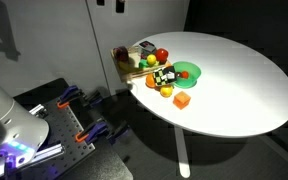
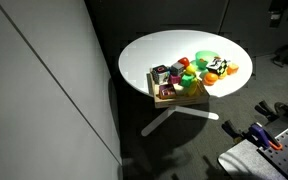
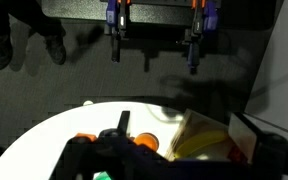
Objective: Put the toy lemon in the bowl
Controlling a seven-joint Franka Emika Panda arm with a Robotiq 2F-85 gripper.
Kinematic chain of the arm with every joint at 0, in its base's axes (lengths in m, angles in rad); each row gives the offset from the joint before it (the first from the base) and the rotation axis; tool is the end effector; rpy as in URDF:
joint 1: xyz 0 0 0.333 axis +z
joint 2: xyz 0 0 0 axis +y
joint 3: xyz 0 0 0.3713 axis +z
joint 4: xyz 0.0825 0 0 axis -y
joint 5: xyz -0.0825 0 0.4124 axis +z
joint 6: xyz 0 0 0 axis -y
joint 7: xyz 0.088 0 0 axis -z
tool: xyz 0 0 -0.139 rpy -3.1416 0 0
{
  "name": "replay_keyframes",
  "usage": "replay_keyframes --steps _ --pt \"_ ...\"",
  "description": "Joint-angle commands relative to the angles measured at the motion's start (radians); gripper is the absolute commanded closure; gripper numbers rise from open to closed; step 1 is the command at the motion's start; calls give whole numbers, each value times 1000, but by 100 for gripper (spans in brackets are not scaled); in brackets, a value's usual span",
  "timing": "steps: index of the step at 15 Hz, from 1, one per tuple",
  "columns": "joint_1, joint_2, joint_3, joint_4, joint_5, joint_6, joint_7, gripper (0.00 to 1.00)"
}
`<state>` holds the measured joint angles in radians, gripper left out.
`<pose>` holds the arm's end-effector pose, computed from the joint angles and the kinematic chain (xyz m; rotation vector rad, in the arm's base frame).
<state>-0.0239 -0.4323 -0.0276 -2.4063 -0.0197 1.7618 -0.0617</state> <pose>0.3872 -0.0229 0.4643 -3.1194 -0.0308 0.3325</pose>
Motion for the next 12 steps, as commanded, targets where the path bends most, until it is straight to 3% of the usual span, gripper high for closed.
replay_keyframes --steps 1,12 --pt "2 40 14 9 -9 80 43 0" --pt "8 251 58 73 -14 420 112 0"
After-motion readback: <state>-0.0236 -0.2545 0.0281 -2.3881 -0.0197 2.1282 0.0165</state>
